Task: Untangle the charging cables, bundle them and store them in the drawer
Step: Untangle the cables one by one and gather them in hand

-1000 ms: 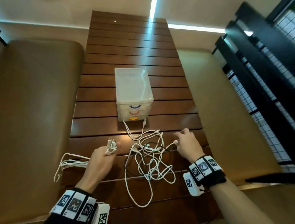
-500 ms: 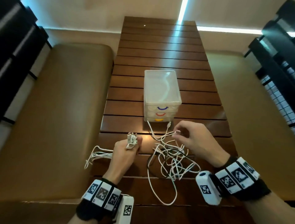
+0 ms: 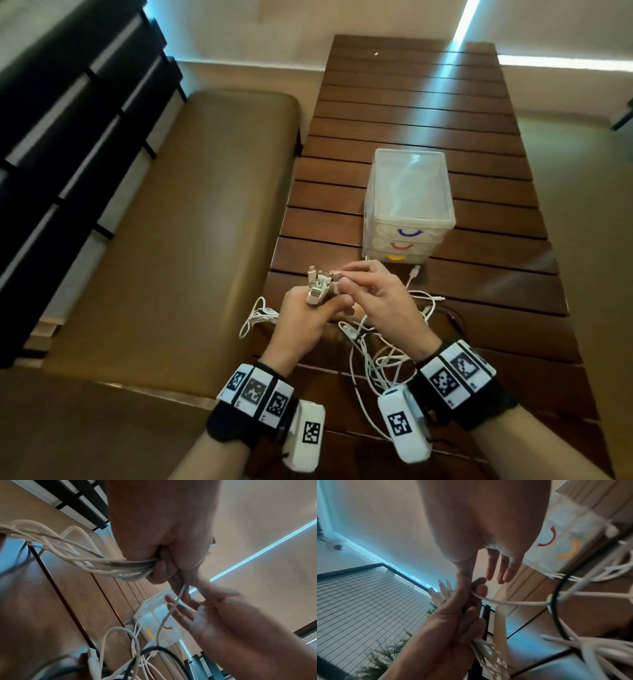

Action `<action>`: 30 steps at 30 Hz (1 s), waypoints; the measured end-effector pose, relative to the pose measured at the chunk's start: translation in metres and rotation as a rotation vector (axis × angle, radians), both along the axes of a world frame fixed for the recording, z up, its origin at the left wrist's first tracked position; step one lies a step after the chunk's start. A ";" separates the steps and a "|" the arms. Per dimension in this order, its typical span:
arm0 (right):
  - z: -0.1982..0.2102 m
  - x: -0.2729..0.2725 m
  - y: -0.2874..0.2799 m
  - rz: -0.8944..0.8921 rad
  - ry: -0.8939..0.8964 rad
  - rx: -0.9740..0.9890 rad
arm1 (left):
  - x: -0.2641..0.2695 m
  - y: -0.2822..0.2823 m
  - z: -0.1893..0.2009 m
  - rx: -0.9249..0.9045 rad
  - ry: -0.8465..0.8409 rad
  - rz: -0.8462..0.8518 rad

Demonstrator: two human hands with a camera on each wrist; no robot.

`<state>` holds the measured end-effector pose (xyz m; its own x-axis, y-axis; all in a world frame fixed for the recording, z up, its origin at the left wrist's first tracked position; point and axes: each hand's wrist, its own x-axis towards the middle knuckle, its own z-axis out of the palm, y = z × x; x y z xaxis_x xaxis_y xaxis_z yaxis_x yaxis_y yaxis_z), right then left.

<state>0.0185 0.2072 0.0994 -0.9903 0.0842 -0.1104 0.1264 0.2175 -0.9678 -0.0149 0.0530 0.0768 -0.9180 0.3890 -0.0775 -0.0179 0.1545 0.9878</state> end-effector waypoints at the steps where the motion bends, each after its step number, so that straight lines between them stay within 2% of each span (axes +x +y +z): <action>1: -0.006 0.002 -0.001 -0.015 -0.025 -0.102 | 0.001 0.002 0.003 0.006 -0.009 -0.003; 3: -0.014 0.005 -0.004 -0.028 -0.107 -0.300 | 0.000 0.004 0.005 0.026 -0.039 0.012; 5: -0.018 0.008 -0.006 0.044 -0.130 -0.309 | -0.003 0.006 0.007 0.060 -0.097 0.027; 8: -0.027 0.006 -0.003 0.162 -0.165 -0.200 | -0.010 0.010 0.008 0.094 -0.138 0.053; 12: -0.040 0.009 0.010 0.268 -0.189 0.059 | -0.034 0.011 0.019 0.202 -0.185 0.127; 15: -0.046 0.012 0.022 0.298 -0.143 0.209 | -0.052 0.001 0.024 0.328 -0.308 0.169; 17: -0.047 0.017 0.032 0.310 -0.149 0.241 | -0.063 -0.010 0.029 0.383 -0.339 0.196; 20: -0.042 0.028 0.053 0.338 -0.171 0.292 | -0.081 -0.033 0.035 0.389 -0.272 0.284; 25: -0.028 0.027 0.077 0.369 -0.174 0.416 | -0.088 -0.055 0.048 0.296 -0.101 0.376; 27: -0.026 0.023 0.082 0.261 -0.211 0.438 | -0.082 -0.049 0.052 0.225 -0.032 0.333; 30: -0.023 0.017 0.079 0.034 -0.179 0.700 | -0.064 -0.024 0.048 -0.068 0.148 0.143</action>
